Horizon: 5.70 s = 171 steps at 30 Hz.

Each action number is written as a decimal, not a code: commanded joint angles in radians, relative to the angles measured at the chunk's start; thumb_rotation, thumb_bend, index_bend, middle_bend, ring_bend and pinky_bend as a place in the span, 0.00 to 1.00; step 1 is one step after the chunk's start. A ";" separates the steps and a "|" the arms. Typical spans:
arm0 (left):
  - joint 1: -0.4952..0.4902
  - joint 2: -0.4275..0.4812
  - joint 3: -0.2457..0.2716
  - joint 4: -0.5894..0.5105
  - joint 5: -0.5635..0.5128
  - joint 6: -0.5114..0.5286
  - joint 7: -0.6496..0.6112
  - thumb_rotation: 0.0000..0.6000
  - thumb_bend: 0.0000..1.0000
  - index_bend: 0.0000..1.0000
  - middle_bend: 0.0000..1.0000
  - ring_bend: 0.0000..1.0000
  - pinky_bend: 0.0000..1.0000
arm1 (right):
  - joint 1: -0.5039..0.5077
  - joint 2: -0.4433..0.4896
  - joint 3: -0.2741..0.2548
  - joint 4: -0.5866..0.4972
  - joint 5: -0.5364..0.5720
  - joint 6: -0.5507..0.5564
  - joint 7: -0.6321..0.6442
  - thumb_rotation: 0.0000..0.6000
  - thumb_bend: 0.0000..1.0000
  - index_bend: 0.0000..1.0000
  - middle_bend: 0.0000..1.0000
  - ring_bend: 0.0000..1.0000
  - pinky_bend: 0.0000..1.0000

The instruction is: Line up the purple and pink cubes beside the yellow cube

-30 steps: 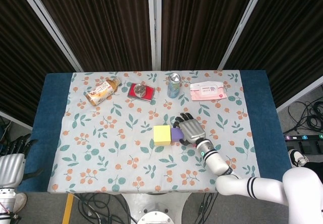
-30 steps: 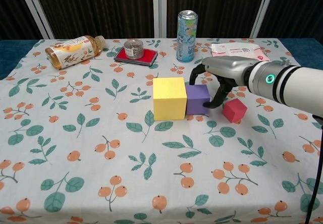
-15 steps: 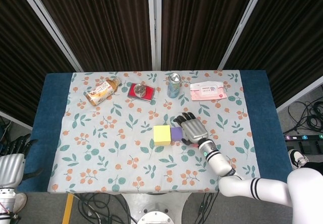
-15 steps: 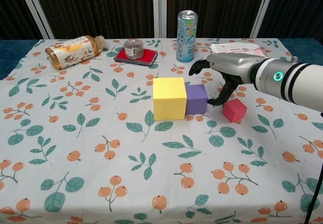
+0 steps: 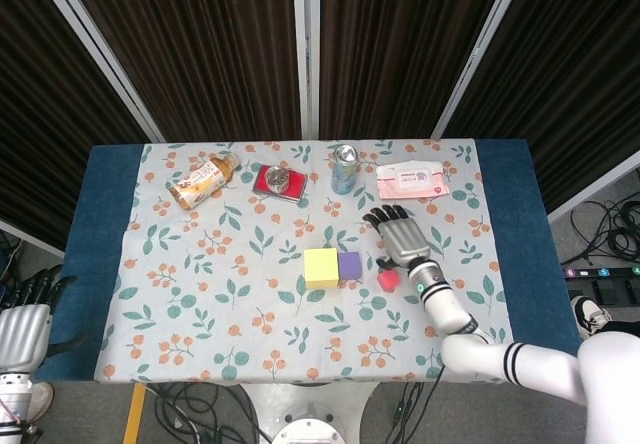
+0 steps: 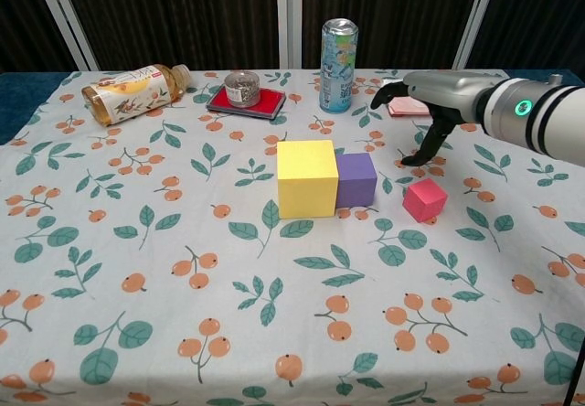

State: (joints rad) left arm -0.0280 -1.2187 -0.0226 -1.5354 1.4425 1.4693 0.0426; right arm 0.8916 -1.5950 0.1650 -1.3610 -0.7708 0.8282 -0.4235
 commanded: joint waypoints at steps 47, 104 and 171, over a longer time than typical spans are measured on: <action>0.008 0.006 0.001 -0.005 0.008 0.016 -0.002 1.00 0.03 0.25 0.18 0.09 0.13 | -0.088 0.220 -0.157 -0.203 -0.181 -0.040 0.006 1.00 0.14 0.22 0.07 0.00 0.00; 0.007 0.004 0.001 0.025 0.006 0.002 -0.041 1.00 0.03 0.25 0.18 0.09 0.13 | -0.018 -0.026 0.011 -0.127 0.181 0.110 -0.159 1.00 0.22 0.52 0.13 0.00 0.00; 0.003 0.000 0.004 0.033 0.015 0.000 -0.046 1.00 0.03 0.25 0.18 0.09 0.13 | -0.103 0.053 -0.057 -0.190 0.086 0.039 0.007 1.00 0.19 0.29 0.04 0.00 0.00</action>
State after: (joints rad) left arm -0.0252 -1.2193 -0.0185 -1.5027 1.4574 1.4696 -0.0039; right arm 0.7888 -1.5415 0.1075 -1.5520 -0.6835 0.8678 -0.4177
